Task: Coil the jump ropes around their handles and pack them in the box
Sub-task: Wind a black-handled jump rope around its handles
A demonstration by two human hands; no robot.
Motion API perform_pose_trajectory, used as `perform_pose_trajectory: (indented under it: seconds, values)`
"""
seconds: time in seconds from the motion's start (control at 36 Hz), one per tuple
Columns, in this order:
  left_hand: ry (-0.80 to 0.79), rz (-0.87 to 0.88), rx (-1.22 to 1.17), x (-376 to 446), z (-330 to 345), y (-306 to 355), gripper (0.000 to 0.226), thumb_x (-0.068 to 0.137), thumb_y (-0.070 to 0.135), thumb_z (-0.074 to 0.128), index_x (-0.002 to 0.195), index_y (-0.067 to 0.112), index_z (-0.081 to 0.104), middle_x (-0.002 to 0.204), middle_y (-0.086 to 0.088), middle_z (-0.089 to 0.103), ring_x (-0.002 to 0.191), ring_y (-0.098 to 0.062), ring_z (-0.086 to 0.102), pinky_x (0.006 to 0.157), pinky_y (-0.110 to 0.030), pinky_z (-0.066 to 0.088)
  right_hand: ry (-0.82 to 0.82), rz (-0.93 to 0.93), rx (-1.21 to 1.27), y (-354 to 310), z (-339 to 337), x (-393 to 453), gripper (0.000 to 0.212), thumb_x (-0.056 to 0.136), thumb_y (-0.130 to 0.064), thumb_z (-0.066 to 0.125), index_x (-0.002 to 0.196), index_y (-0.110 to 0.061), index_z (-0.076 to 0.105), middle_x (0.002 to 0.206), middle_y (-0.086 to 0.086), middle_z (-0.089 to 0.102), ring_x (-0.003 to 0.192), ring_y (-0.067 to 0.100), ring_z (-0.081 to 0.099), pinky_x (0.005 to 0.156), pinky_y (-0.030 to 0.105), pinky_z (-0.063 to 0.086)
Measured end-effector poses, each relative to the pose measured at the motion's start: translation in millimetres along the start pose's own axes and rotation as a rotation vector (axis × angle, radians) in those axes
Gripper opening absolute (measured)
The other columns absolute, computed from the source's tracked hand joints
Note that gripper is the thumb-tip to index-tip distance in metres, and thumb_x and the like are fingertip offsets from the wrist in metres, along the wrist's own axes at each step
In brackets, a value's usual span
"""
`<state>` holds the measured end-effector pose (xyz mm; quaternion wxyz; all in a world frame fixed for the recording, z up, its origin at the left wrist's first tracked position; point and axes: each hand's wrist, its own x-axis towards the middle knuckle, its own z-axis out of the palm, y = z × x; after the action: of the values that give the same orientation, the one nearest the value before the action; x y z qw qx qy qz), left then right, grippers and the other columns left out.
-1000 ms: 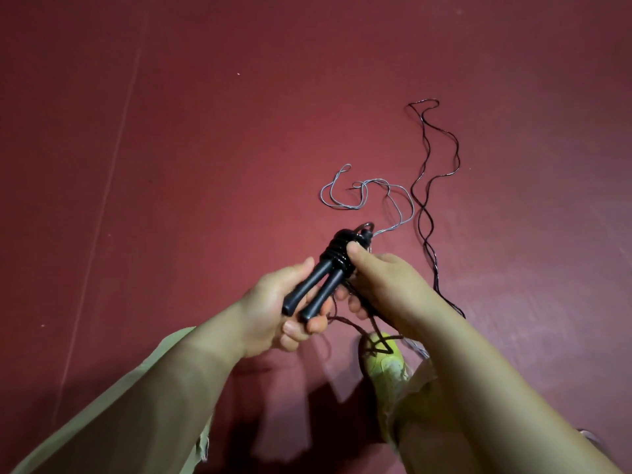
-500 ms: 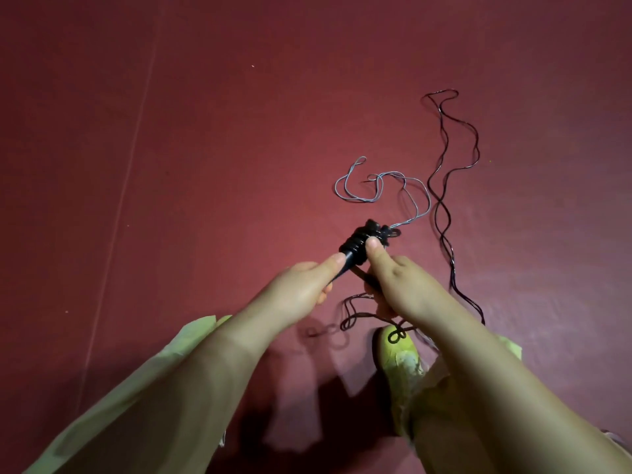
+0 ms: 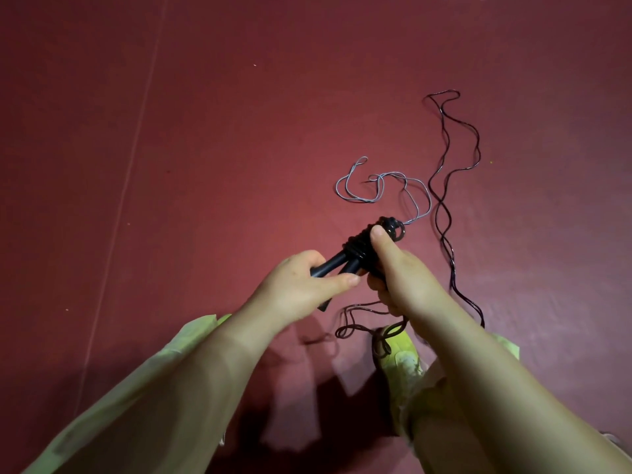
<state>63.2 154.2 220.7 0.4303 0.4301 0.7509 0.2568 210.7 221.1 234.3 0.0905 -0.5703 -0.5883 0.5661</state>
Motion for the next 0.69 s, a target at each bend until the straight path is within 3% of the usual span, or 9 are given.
perform_pose_trajectory:
  seconds: [0.11,0.17,0.25,0.33,0.39,0.47,0.56,0.69]
  values:
    - [-0.244,-0.058,-0.297,-3,3,-2,0.042,0.063,0.062,0.064,0.073,0.022,0.057,0.058,0.011,0.057,0.057,-0.011,0.051,0.059,-0.026,0.034,0.016,0.044,0.215,-5,-6,-1,0.046,0.092,-0.059,0.038,0.066,-0.022,0.041,0.052,-0.006,0.032,0.042,0.01,0.022,0.047,0.027,0.016]
    - [-0.487,-0.166,-0.446,-7,2,0,0.054,0.067,0.067,0.049,0.086,0.02,0.065,0.07,0.008,0.069,0.067,-0.011,0.063,0.071,-0.028,0.042,-0.019,0.048,0.331,-8,-8,-1,0.04,0.084,-0.059,0.039,0.069,-0.022,0.036,0.056,-0.003,0.028,0.041,0.009,0.017,0.042,0.023,0.013]
    - [-0.874,-0.182,-0.682,-11,-3,2,0.078,0.073,0.073,0.026,0.1,0.011,0.065,0.087,-0.004,0.072,0.078,-0.02,0.069,0.078,-0.03,0.048,-0.057,-0.002,0.418,-9,-10,-3,0.041,0.092,-0.052,0.035,0.072,-0.018,0.044,0.054,-0.002,0.033,0.038,0.007,0.02,0.038,0.019,0.016]
    - [-1.032,-0.108,-1.007,-12,-7,3,0.087,0.073,0.081,0.041,0.107,0.006,0.068,0.09,-0.011,0.07,0.079,-0.028,0.069,0.085,-0.039,0.051,-0.124,-0.053,0.519,-11,-9,-7,0.042,0.08,-0.056,0.042,0.083,-0.015,0.051,0.05,-0.006,0.038,0.037,0.007,0.03,0.036,0.016,0.025]
    - [-1.034,-0.103,-1.088,-13,-5,5,0.082,0.073,0.078,0.044,0.102,0.006,0.07,0.078,-0.008,0.067,0.068,-0.025,0.066,0.088,-0.045,0.05,-0.153,-0.106,0.512,-10,-9,-8,0.047,0.072,-0.056,0.041,0.092,-0.015,0.05,0.049,-0.009,0.04,0.042,0.008,0.034,0.037,0.017,0.028]
    - [-0.959,-0.172,-1.101,-16,0,10,0.071,0.077,0.072,0.031,0.079,0.012,0.069,0.053,0.003,0.047,0.04,-0.011,0.044,0.075,-0.039,0.052,-0.184,-0.204,0.41,-9,-8,-10,0.04,0.078,-0.057,0.037,0.074,-0.018,0.045,0.052,-0.006,0.033,0.043,0.007,0.024,0.042,0.02,0.015]
    - [-0.835,-0.219,-1.041,-16,1,13,0.067,0.081,0.071,0.026,0.066,0.016,0.061,0.046,0.007,0.034,0.033,-0.006,0.027,0.061,-0.031,0.044,-0.162,-0.212,0.264,-9,-10,-11,0.047,0.081,-0.062,0.032,0.069,-0.017,0.043,0.058,0.0,0.031,0.044,0.01,0.019,0.048,0.029,0.011]
    - [-0.594,-0.286,-0.879,-12,6,13,0.062,0.081,0.068,0.026,0.067,0.013,0.051,0.044,0.003,0.029,0.03,-0.007,0.019,0.049,-0.023,0.038,-0.083,-0.155,-0.057,-2,-10,-4,0.068,0.098,-0.061,0.022,0.057,-0.019,0.055,0.045,-0.009,0.04,0.038,0.005,0.032,0.051,0.027,0.024]
